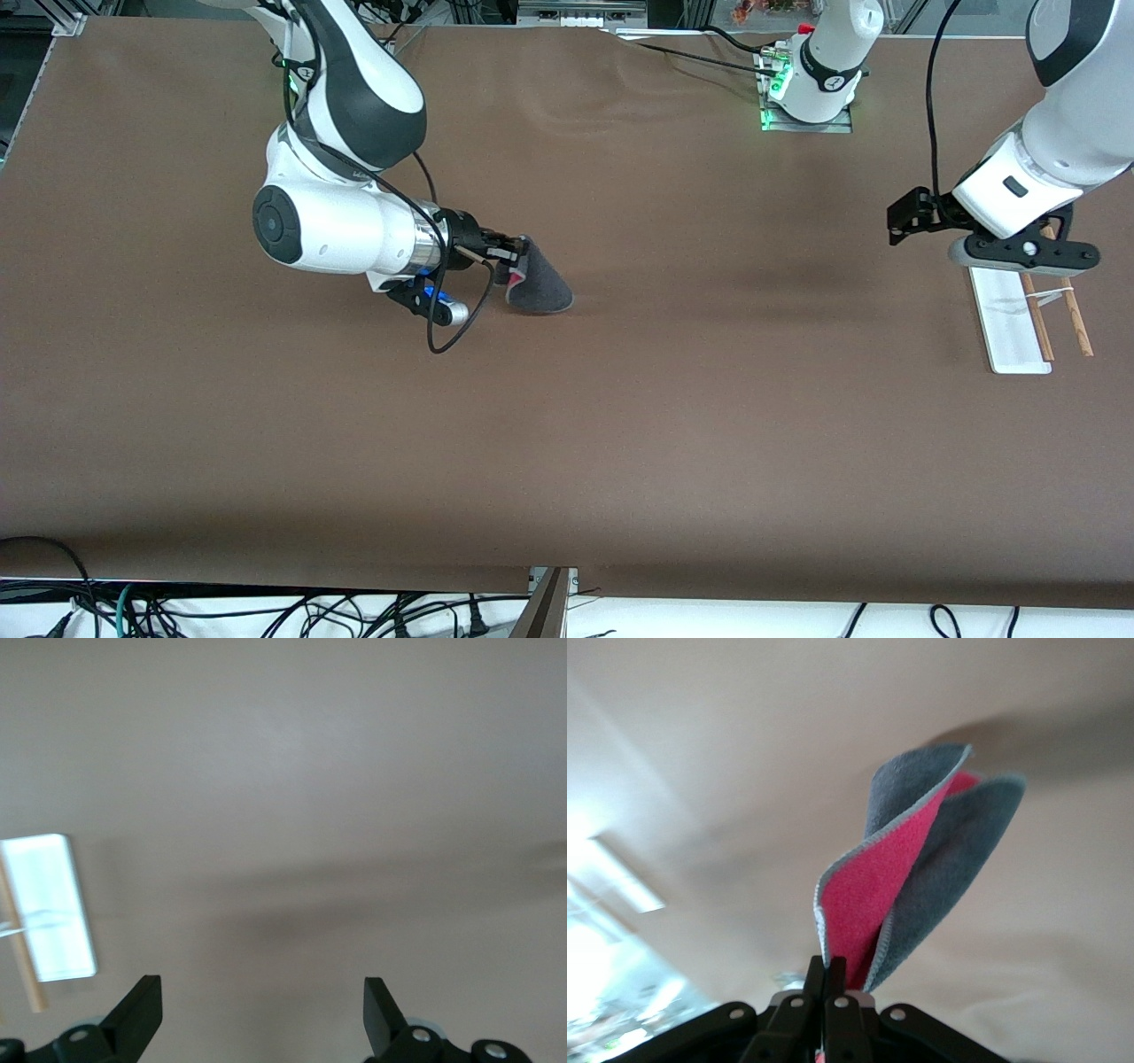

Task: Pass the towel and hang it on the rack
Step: 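Lift the towel with the right gripper while the left gripper approaches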

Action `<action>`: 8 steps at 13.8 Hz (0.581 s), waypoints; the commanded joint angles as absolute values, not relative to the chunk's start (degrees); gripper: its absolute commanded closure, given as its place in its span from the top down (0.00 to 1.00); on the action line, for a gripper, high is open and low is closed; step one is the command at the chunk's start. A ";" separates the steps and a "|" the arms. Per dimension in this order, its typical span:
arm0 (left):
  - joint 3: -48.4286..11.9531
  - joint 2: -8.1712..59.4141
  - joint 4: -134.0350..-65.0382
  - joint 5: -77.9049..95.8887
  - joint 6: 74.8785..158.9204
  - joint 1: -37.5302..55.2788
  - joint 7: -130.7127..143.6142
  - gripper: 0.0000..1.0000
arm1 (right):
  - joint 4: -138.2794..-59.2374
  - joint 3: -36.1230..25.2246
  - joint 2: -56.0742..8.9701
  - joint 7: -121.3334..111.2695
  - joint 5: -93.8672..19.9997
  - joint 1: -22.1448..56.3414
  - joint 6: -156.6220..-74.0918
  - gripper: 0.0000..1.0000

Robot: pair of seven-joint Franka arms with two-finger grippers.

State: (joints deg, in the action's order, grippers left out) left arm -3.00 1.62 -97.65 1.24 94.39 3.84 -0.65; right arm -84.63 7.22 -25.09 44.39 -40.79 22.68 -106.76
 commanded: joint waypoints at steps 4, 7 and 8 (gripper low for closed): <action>-3.34 4.56 -97.56 10.17 91.85 3.60 -17.28 1.00 | -75.77 7.65 -29.70 56.15 -53.94 24.95 -111.25 0.00; -3.16 9.30 -98.26 22.80 91.76 1.16 -32.29 1.00 | -75.50 7.65 -30.41 58.88 -59.04 26.89 -117.14 0.00; -3.16 10.97 -98.44 27.29 91.76 0.62 -37.56 1.00 | -75.15 7.56 -30.67 59.76 -60.89 27.76 -119.42 0.00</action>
State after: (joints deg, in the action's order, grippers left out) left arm -3.03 7.60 -98.38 20.29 92.15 2.78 -27.47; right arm -77.48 7.48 -29.12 57.29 -57.65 26.62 -116.49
